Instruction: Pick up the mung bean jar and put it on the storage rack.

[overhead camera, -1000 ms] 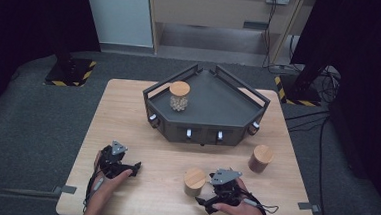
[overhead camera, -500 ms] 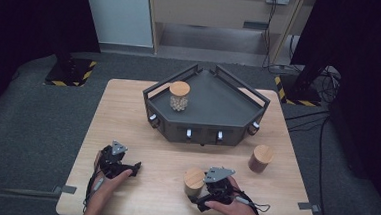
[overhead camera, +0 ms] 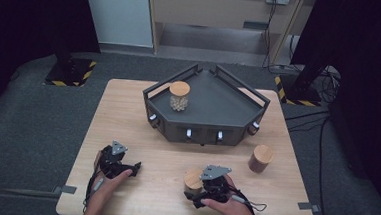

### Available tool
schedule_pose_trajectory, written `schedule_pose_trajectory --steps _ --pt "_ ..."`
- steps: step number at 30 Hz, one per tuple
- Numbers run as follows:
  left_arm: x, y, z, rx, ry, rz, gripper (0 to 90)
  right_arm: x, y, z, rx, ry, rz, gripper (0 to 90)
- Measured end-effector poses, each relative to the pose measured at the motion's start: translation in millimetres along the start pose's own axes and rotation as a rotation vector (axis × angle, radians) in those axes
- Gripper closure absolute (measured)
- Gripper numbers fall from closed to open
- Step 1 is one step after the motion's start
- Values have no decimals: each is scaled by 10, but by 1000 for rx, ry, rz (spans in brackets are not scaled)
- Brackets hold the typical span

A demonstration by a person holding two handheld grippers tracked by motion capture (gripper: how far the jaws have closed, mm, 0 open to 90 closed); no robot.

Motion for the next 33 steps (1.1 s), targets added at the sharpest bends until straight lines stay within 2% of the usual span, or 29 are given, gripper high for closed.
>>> schedule_pose_trajectory --steps 15,19,23,25,33 --pt "0 0 0 0 0 0 0 26 13 33 4 -22 0 233" --pt "0 0 0 0 0 0 0 34 10 28 2 -28 -3 239" --pt "0 0 0 0 0 0 0 76 7 11 -5 -56 -21 255" --pt "0 0 0 0 0 0 0 62 17 -15 -5 -43 -12 255" --pt "0 0 0 0 0 0 0 77 34 -109 -24 -66 -20 255"
Point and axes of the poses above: each handheld gripper's, and its own axes: z roughly forward along the jaws, y roughly out of its top, x roughly to its left, the point moved 6 cm from there along z, roughly forward along the jaws, and after that the axes turned 15 degrees about x, right-handed, at the moved point
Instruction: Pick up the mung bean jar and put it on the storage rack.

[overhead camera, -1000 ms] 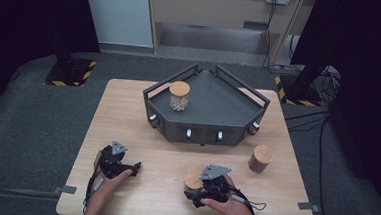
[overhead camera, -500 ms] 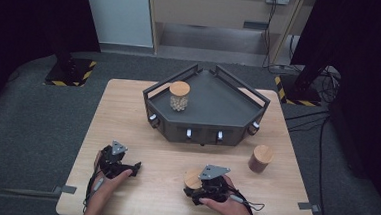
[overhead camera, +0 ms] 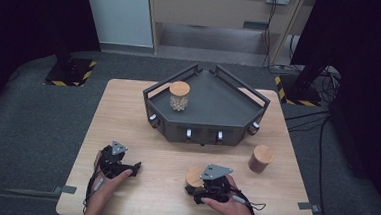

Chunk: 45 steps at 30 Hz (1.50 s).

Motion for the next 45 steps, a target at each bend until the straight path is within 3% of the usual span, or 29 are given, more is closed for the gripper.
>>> schedule_pose_trajectory --steps 9,16,30,45 --pt "0 0 0 0 0 0 0 -22 41 -109 -6 -33 0 255" --pt "0 0 0 0 0 0 0 -39 87 -187 -13 -22 4 255" --pt "-1 0 0 0 0 0 0 -77 336 -455 -25 -60 -8 255" --pt "0 0 0 0 0 0 0 -220 557 -726 -39 -93 -13 256"
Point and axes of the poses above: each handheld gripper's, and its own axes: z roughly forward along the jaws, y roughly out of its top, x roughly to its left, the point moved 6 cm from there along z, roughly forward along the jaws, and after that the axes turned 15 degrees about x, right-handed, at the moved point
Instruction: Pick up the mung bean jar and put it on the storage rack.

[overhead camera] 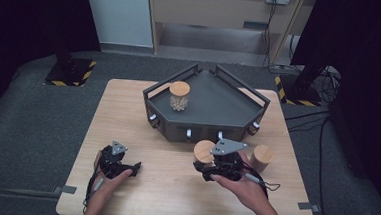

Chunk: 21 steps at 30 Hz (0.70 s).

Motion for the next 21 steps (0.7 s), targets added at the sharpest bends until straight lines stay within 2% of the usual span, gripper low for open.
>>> schedule_pose_trajectory --steps 5,8,10,21 --pt "0 0 0 0 0 0 0 -87 73 -70 -15 11 15 256" --pt "0 -1 1 -1 0 0 0 -117 127 -107 -7 0 14 256" --pt "-1 -1 1 -1 0 0 0 -162 150 -124 -10 11 27 256" --pt "-5 0 2 -1 2 -2 0 -353 308 -200 -6 -22 45 256"
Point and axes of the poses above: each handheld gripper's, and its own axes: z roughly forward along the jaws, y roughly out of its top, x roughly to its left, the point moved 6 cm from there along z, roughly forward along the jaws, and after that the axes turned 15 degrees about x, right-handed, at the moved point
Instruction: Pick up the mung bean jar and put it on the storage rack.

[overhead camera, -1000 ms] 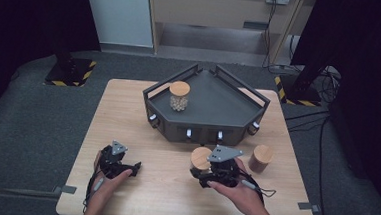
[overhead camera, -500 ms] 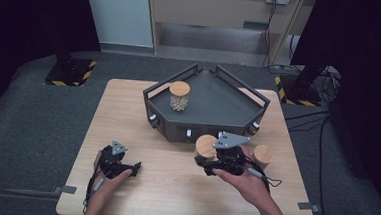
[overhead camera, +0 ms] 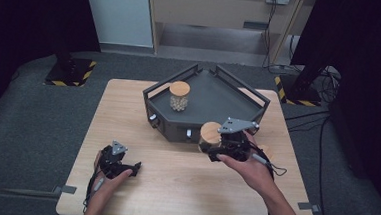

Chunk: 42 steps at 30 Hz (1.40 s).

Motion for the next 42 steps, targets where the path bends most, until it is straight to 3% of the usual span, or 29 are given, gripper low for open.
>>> schedule_pose_trajectory --steps 12,42 --pt "0 0 1 0 0 -1 0 -187 163 -33 -15 -12 0 256" --pt "-1 0 1 0 0 -1 0 -443 624 16 -22 -71 6 256"
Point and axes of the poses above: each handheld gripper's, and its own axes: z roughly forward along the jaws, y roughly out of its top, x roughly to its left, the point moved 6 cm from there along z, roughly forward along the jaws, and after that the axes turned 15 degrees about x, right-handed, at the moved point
